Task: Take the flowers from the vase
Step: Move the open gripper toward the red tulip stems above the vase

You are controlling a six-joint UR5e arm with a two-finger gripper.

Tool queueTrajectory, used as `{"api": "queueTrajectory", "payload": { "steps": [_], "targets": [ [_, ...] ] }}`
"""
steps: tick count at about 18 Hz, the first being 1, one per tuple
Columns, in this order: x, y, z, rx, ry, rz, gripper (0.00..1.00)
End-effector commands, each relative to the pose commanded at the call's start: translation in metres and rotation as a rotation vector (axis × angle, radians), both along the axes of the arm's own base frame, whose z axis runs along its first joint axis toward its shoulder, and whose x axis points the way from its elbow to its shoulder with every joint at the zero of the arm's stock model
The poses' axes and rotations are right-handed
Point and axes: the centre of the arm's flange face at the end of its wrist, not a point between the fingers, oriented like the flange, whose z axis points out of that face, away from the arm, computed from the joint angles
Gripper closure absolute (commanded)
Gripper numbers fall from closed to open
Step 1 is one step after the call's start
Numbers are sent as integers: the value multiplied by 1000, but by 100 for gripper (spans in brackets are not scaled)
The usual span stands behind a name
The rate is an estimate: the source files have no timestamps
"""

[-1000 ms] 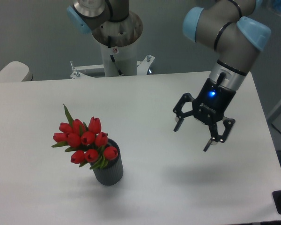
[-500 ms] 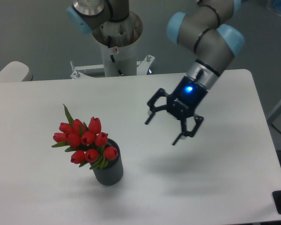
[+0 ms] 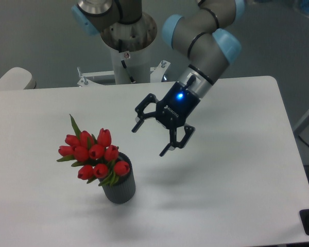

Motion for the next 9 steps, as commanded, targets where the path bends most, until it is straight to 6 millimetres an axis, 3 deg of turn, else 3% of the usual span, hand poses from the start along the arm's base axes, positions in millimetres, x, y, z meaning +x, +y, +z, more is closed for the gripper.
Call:
{"api": "queueTrajectory", "payload": {
  "steps": [9],
  "targets": [
    [22,29,-16,18,46,-72,0]
  ]
}}
